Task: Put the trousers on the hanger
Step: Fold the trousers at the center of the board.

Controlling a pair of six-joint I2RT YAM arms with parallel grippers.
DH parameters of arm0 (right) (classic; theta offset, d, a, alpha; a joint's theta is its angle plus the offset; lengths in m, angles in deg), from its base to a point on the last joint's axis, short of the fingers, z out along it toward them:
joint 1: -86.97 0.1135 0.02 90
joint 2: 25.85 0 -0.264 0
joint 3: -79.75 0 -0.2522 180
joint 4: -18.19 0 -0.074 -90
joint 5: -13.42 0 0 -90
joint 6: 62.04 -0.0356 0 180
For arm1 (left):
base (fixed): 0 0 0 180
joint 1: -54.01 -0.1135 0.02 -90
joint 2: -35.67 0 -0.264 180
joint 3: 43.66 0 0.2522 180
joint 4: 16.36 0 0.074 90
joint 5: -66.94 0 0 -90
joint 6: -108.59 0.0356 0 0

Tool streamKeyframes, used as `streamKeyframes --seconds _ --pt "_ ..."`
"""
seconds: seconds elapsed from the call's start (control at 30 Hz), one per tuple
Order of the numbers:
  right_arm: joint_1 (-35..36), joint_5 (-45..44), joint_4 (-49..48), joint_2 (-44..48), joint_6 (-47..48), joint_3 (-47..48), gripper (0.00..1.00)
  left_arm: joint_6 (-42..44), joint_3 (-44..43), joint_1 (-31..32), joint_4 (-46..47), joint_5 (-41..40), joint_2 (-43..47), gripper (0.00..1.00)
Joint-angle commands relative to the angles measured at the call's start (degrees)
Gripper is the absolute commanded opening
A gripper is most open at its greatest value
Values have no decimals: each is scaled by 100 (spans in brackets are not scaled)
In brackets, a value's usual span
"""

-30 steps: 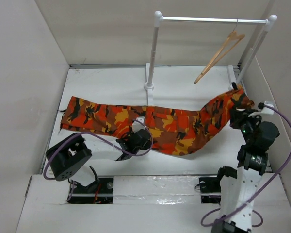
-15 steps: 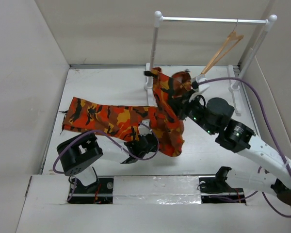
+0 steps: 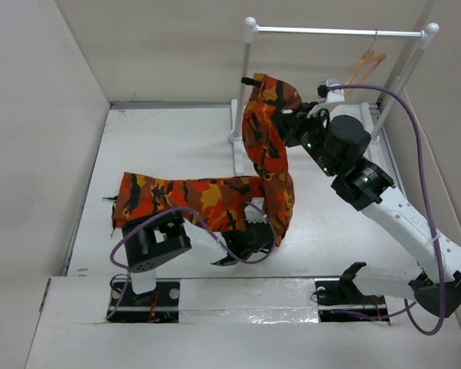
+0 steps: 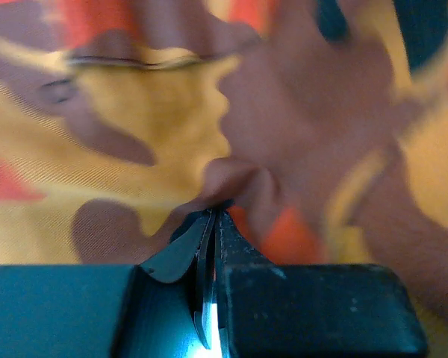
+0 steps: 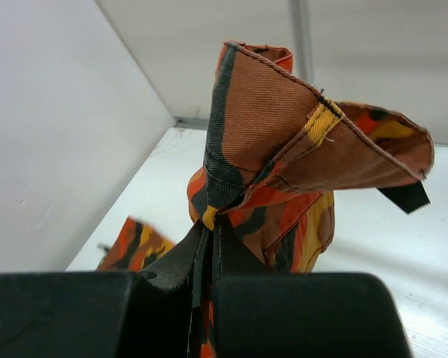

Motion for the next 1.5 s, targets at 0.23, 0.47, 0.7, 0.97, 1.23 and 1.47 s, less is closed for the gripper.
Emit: streamKeyframes --seconds 0.23,0.47,0.7,0.97,1.23,1.47 --pt "-254 139 -57 726 229 741 0 501 -1090 595 -704 72 82 25" --pt "-132 341 -249 497 290 486 0 405 -116 297 -2004 -1596 2603 67" --pt "448 394 -549 -187 404 652 0 483 370 -477 -3708 -2188 6238 37" --pt "2020 33 -610 -2093 835 1531 0 834 -788 -556 -5151 -3013 8081 16" --pt "3094 542 -690 -4957 835 2928 10 976 -1511 -556 -5838 -3489 8416 15" --pt "3376 219 -390 -4780 844 2483 95 738 -1213 -556 -5935 -3498 8583 24"
